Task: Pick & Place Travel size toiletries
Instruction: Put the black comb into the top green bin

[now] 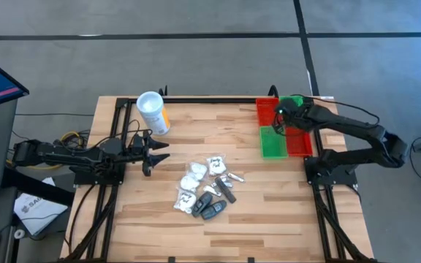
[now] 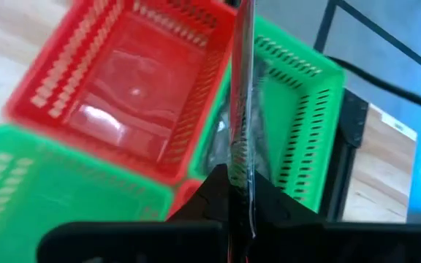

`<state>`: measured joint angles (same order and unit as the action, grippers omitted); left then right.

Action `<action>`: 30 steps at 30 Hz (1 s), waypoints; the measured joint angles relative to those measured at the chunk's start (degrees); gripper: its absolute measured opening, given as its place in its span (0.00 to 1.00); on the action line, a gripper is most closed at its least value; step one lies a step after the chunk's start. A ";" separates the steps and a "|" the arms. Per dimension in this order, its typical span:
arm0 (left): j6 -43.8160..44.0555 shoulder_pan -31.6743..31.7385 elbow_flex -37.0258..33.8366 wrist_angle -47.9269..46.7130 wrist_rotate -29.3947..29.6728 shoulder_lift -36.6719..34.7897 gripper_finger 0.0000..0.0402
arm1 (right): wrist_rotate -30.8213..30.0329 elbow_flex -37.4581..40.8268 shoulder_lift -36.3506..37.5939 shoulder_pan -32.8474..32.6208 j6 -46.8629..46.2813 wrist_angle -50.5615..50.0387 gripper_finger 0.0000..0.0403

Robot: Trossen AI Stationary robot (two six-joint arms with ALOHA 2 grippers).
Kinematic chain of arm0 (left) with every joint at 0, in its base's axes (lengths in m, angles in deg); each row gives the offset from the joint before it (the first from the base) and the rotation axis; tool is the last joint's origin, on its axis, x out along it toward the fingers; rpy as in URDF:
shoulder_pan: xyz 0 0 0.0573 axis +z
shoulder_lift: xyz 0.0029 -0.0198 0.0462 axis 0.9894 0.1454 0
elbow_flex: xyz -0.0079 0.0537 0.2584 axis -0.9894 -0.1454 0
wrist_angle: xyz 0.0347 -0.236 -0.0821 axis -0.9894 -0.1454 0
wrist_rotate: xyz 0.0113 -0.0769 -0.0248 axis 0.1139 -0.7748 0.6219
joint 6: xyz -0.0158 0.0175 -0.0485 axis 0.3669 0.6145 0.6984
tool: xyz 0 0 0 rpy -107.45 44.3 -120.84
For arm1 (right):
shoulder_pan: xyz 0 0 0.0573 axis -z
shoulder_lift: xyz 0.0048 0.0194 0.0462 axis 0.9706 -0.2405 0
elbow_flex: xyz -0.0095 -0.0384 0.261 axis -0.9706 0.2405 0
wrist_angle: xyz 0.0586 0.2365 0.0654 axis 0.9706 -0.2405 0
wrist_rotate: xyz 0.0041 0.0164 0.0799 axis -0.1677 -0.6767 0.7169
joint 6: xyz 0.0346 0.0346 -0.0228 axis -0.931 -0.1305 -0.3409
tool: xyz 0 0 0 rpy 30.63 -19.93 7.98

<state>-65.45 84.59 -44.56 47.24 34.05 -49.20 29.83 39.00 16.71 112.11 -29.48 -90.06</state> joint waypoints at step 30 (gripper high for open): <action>0.00 0.00 0.01 -0.08 0.00 0.01 0.52 | 0.43 4.26 -7.06 11.61 5.03 15.33 0.02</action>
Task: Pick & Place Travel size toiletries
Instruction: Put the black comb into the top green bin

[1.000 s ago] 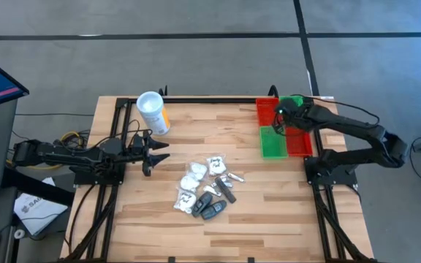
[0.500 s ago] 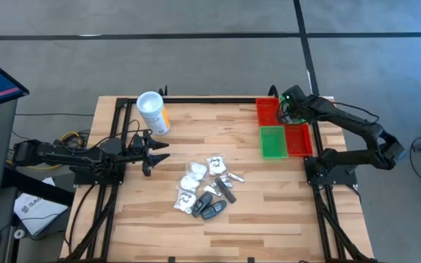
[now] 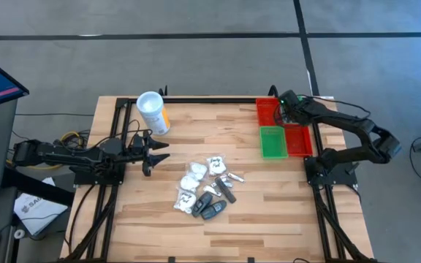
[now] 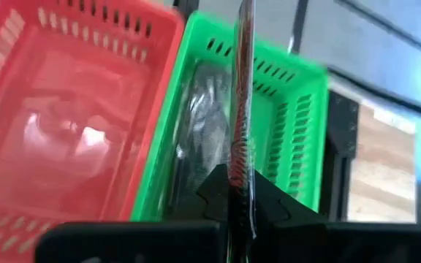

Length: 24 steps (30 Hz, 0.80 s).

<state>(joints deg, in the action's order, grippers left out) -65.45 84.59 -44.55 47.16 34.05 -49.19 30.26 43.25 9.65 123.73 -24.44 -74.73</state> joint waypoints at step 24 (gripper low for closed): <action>0.00 -0.01 0.01 -0.03 -0.02 0.01 0.52 | -9.86 -0.02 -8.15 -1.30 -1.77 3.22 0.21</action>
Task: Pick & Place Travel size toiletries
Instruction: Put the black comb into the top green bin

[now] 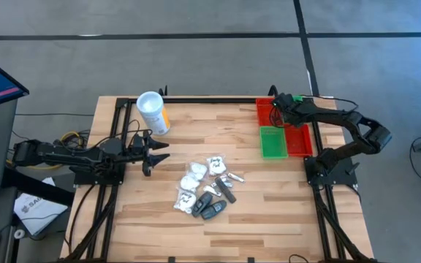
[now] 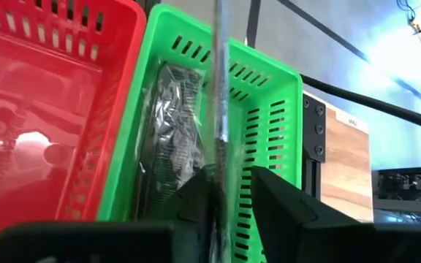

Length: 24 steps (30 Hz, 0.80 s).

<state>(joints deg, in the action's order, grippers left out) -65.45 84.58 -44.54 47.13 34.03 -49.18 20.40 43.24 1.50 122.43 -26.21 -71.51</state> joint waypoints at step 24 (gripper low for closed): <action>0.37 0.02 -0.02 0.01 0.00 0.00 0.52 | 0.15 -0.04 0.26 0.76 -0.07 4.97 0.41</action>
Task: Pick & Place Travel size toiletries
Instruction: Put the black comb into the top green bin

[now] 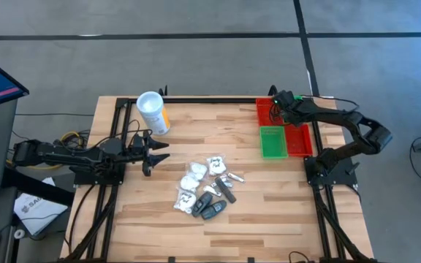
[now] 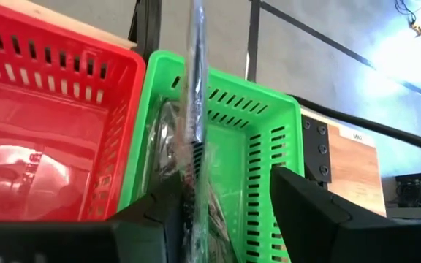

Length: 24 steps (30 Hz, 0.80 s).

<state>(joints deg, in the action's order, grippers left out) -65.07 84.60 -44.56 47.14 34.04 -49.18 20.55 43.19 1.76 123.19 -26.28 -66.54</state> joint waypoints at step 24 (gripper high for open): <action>0.24 -0.02 0.02 -0.01 0.00 0.00 0.52 | 2.28 0.02 2.53 0.55 -19.73 -2.28 0.54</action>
<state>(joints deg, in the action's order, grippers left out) -64.83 84.58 -44.54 47.13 34.03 -49.18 22.84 43.21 4.30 123.74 -46.00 -68.82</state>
